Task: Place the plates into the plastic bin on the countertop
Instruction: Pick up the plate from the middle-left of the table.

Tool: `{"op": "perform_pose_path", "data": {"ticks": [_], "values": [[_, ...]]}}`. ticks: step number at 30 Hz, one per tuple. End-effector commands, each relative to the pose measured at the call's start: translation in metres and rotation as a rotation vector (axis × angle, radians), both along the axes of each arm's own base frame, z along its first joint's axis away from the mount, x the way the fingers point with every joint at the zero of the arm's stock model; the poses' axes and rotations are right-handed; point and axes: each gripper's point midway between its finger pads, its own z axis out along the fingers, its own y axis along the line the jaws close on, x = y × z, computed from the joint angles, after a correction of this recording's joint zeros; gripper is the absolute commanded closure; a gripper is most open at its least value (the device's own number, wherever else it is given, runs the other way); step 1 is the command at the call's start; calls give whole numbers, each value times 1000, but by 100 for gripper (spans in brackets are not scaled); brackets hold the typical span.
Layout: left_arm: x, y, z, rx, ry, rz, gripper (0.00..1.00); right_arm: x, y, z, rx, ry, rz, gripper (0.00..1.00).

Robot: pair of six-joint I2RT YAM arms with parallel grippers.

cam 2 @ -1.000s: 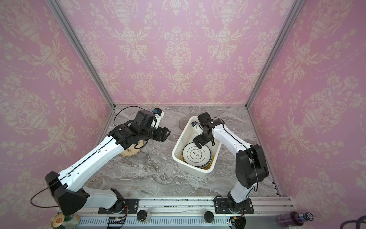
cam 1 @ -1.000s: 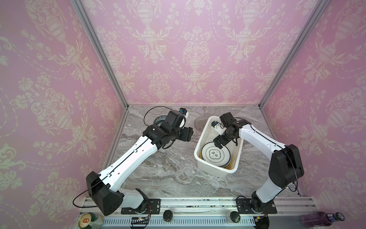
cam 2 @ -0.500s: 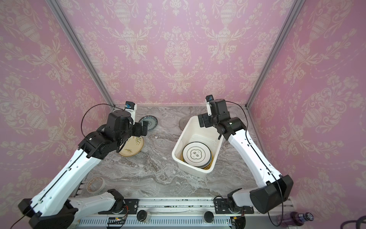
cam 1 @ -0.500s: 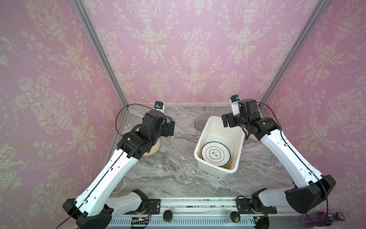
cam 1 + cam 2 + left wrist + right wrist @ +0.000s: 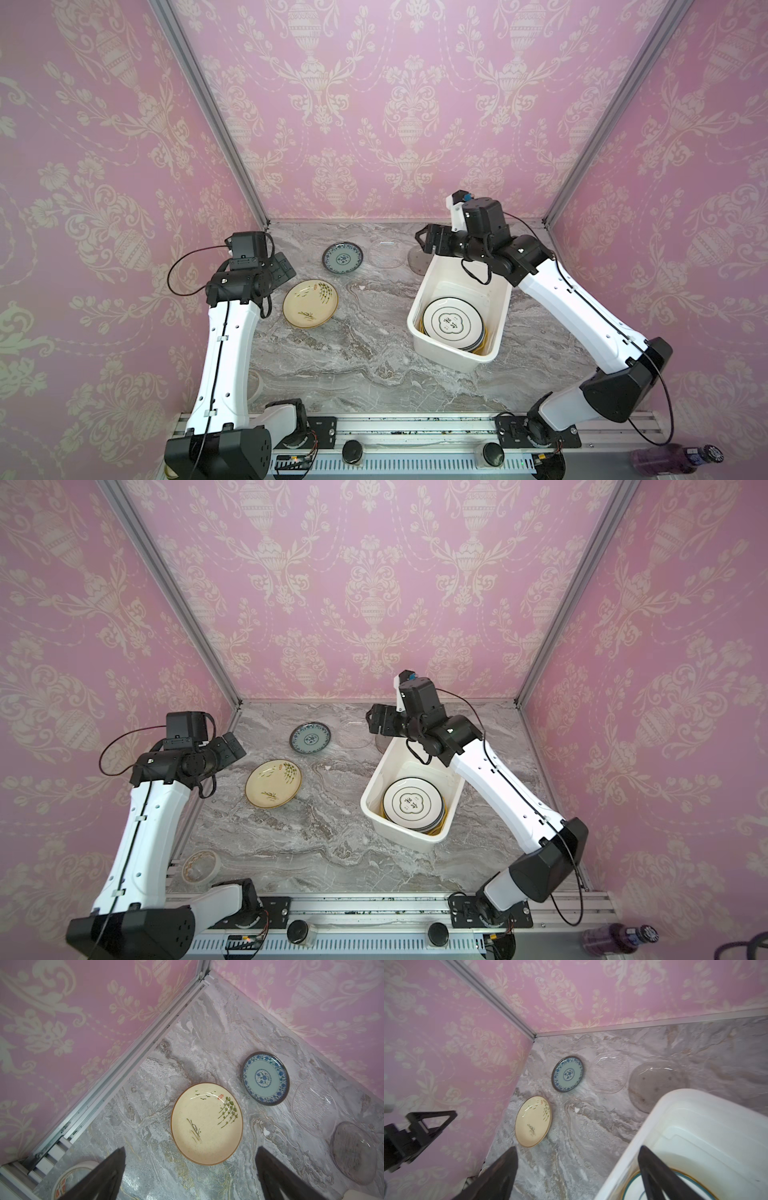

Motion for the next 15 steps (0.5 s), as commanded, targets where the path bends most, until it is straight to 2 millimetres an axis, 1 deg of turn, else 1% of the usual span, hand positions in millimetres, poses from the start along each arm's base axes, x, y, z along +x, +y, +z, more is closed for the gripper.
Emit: {"op": "perform_pose_path", "data": {"ticks": [1, 2, 4, 5, 7, 9, 10, 11, 13, 15], "values": [[-9, -5, -37, -168, 73, 103, 1, -33, 61, -1, 78, 101, 115, 10], [-8, -5, -43, -177, 86, 111, 1, -39, 77, -5, 77, 110, 143, 11], [-4, -2, -51, -178, 122, 117, 1, -52, 107, -19, 78, 154, 174, 11], [-2, -1, -53, -178, 138, 121, 1, -57, 119, -26, 87, 178, 189, 11], [10, 1, -59, -186, 168, 98, 1, -67, 140, -42, 108, 231, 197, 11], [22, 6, -65, -185, 188, 94, 1, -77, 155, -58, 130, 276, 195, 11], [33, 8, -68, -187, 180, 77, 1, -82, 163, -66, 141, 301, 189, 11], [39, 11, -72, -187, 187, 74, 1, -85, 168, -74, 145, 322, 183, 10], [48, 23, -80, -179, 203, 105, 1, -96, 180, -91, 146, 368, 175, 8], [57, 31, -92, -225, 187, 132, 1, -101, 189, -105, 149, 399, 165, 6]]}}
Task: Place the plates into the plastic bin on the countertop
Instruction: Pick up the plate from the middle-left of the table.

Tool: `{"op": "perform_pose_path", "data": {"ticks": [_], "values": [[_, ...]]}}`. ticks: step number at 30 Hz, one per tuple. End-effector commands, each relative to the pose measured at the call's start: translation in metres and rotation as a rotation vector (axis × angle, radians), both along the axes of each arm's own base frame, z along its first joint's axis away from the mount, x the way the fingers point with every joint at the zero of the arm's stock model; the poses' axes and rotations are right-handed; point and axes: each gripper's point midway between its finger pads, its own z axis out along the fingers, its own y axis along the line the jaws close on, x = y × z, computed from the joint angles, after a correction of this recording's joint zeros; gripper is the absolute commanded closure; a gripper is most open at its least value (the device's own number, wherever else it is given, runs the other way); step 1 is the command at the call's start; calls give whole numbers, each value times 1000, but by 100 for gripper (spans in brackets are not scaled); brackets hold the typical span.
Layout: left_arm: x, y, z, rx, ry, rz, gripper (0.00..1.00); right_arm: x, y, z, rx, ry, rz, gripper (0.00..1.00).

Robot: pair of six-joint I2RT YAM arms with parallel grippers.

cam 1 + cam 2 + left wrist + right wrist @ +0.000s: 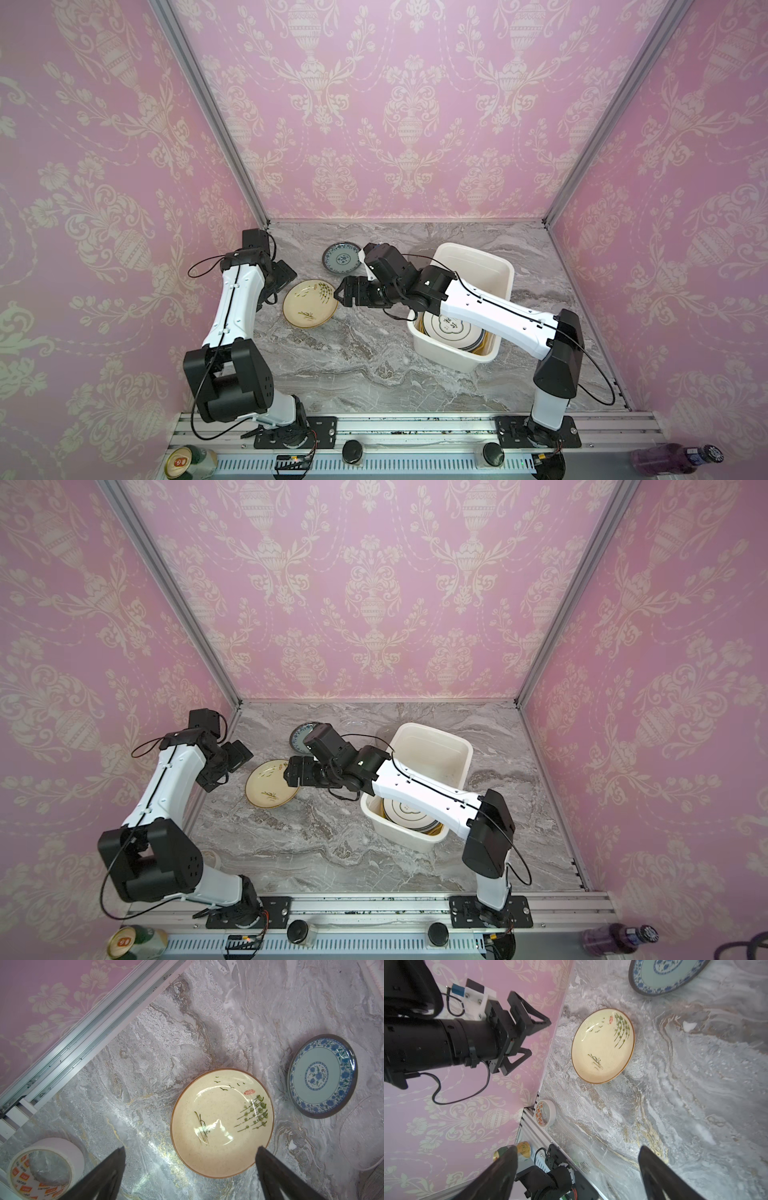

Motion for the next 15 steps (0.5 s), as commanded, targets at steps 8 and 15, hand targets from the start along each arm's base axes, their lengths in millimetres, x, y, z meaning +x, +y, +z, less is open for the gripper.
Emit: {"op": "perform_pose_path", "data": {"ticks": [8, 15], "values": [[50, 26, -49, -184, -52, 87, 1, -14, 56, -56, 70, 186, -116, 3], [65, 34, -81, -181, 18, 62, 1, 2, 82, -91, 101, 270, -219, 4]]}}
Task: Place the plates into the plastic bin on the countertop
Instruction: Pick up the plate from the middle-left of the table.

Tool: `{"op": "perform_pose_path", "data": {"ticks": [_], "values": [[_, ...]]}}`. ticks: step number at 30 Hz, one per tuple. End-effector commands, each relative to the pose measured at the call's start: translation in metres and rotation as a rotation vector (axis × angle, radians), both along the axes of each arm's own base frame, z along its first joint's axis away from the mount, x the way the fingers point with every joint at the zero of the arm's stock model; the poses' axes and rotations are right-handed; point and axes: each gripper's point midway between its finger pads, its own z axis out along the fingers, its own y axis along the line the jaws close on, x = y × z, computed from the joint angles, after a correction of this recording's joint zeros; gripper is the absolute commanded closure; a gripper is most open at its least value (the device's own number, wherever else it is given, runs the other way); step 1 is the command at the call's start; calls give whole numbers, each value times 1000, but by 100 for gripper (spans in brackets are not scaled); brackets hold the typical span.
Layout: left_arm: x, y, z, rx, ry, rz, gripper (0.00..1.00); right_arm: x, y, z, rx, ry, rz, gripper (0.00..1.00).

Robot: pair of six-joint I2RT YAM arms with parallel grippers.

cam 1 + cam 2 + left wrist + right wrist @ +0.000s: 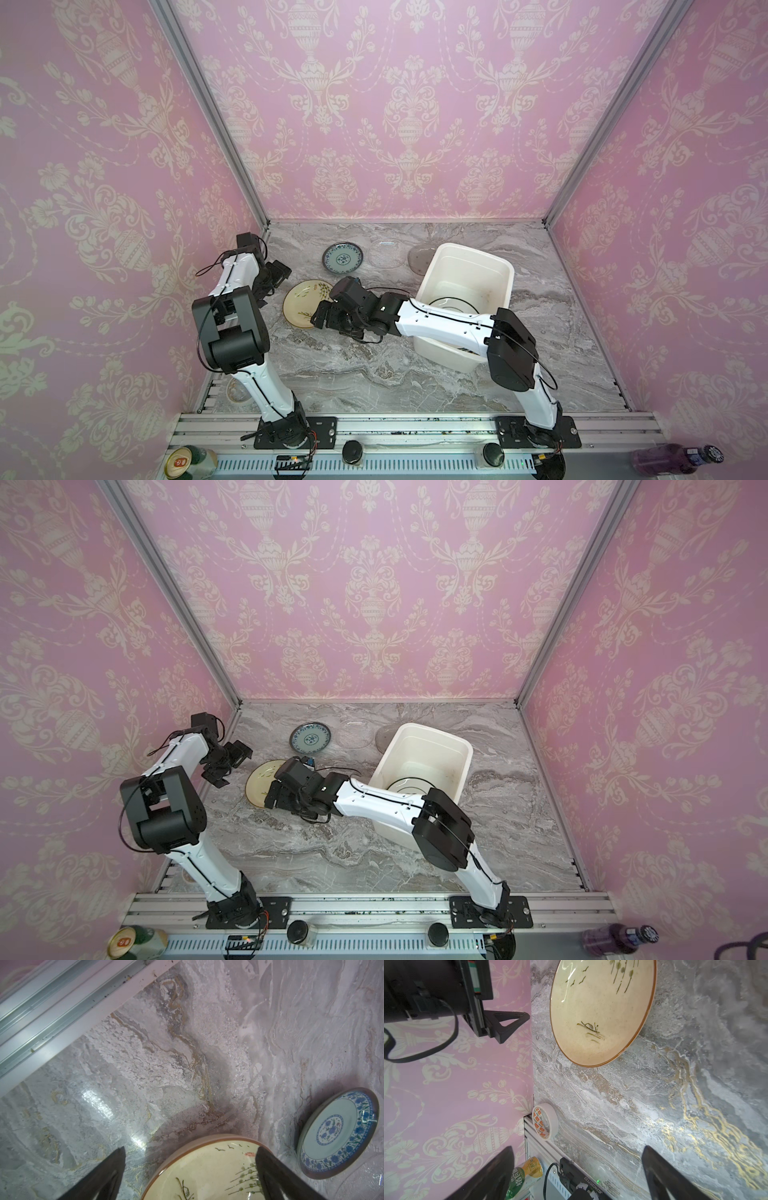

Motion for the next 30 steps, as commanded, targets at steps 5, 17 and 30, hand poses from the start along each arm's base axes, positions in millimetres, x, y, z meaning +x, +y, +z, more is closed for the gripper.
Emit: {"op": "perform_pose_path", "data": {"ticks": [5, 17, 30], "values": [[13, 2, -14, 2, 11, -16, 2, 25, 23, -11, 73, 26, -144, 5], [28, -19, -46, 44, 135, -169, 15, 56, 25, -63, 76, 72, -245, 9], [28, -46, -62, 44, 210, -258, 25, 87, 25, -86, 68, 83, -290, 11]]}}
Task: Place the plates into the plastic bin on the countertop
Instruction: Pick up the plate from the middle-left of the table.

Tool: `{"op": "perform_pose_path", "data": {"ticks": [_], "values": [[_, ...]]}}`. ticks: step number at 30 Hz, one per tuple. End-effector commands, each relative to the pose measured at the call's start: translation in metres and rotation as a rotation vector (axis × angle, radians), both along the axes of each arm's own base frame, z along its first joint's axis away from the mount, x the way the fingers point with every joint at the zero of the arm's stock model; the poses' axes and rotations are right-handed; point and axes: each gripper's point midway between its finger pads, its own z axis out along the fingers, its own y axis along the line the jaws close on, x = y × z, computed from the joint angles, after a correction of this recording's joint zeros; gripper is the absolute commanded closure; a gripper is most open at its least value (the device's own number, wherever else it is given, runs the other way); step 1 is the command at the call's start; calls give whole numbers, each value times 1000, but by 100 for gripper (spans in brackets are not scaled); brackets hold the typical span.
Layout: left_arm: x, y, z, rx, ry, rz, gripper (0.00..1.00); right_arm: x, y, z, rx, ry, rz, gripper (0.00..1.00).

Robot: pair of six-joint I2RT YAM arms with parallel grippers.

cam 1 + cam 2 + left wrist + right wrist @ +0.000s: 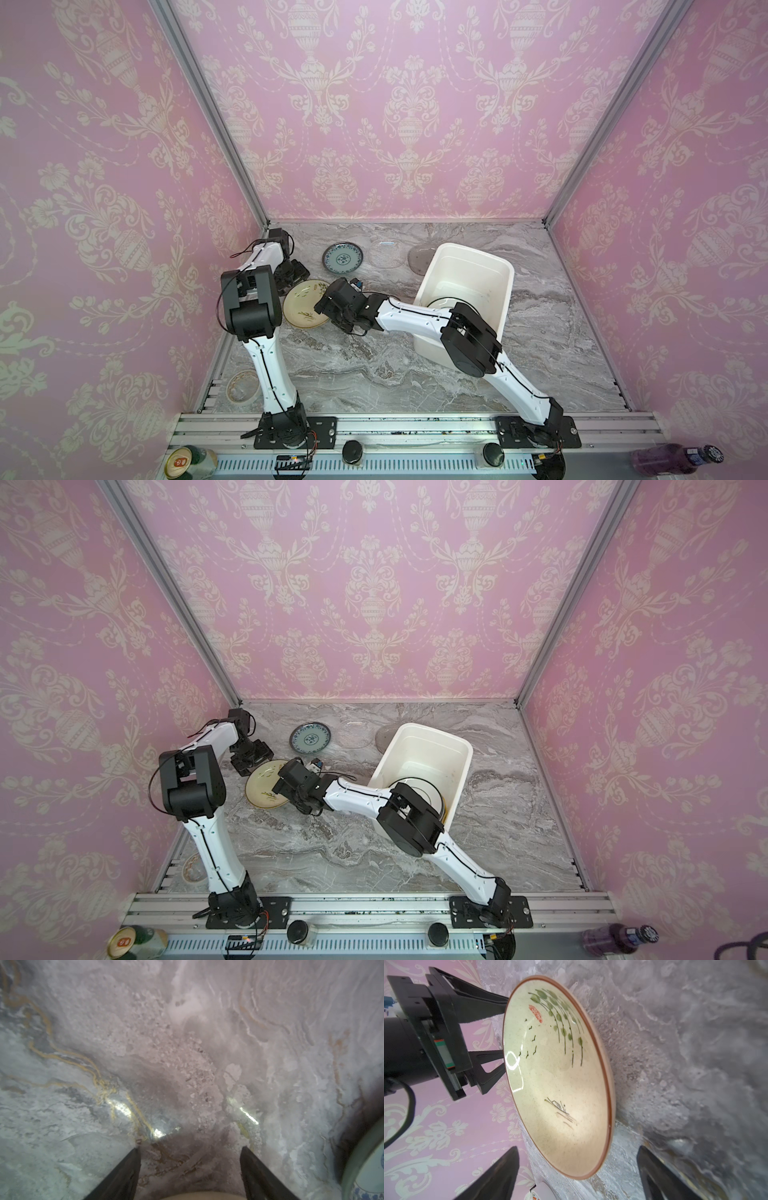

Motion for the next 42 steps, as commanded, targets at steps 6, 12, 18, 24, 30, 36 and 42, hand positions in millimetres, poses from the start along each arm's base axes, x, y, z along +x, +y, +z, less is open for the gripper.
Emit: {"op": "perform_pose_path", "data": {"ticks": [6, 12, 18, 24, 30, 36, 42], "values": [[-30, -17, -13, -51, 90, 15, 28, 16, 5, -17, 23, 21, -46, 12], [-45, -25, -10, -64, 98, 10, 35, 24, 10, -18, 53, 14, -38, 16], [-59, -36, -14, -83, 108, 3, 36, 27, 26, -5, 123, -31, 22, 27], [-64, -42, -19, -93, 117, 4, 36, 21, 40, 26, 198, -119, 117, 31], [-64, -47, -17, -92, 114, -5, 36, 19, 38, 42, 202, -179, 130, 37], [-67, -48, -17, -93, 116, -7, 36, 20, 32, 46, 180, -196, 115, 48], [-68, -50, -17, -102, 111, -6, 36, 21, 24, 54, 149, -229, 120, 60]]}}
